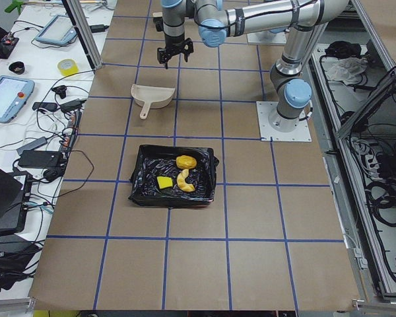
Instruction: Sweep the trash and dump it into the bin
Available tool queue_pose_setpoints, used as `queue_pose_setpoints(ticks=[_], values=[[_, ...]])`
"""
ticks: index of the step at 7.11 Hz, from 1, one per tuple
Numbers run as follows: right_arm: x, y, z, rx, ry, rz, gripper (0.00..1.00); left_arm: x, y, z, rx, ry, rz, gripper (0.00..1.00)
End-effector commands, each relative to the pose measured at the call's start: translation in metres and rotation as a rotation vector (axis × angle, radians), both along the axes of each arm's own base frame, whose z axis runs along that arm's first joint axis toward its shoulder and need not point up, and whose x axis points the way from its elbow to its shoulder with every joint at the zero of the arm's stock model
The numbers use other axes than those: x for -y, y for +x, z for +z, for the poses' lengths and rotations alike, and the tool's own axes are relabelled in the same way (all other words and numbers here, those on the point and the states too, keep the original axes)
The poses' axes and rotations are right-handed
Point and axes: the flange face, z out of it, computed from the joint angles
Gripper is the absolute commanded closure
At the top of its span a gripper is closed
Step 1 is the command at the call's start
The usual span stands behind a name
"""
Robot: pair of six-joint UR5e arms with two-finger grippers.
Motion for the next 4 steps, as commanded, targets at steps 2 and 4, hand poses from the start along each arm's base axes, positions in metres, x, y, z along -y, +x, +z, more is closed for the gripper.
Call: queue_pose_setpoints(ticks=[2, 4], values=[[0.0, 0.001, 0.0, 0.0, 0.003, 0.002, 0.0, -0.011, -0.006, 0.006, -0.024, 0.033, 0.4, 0.0], [-0.001, 0.0, 0.0, 0.0, 0.003, 0.0, 0.0, -0.016, -0.026, 0.016, -0.04, 0.053, 0.729, 0.0]])
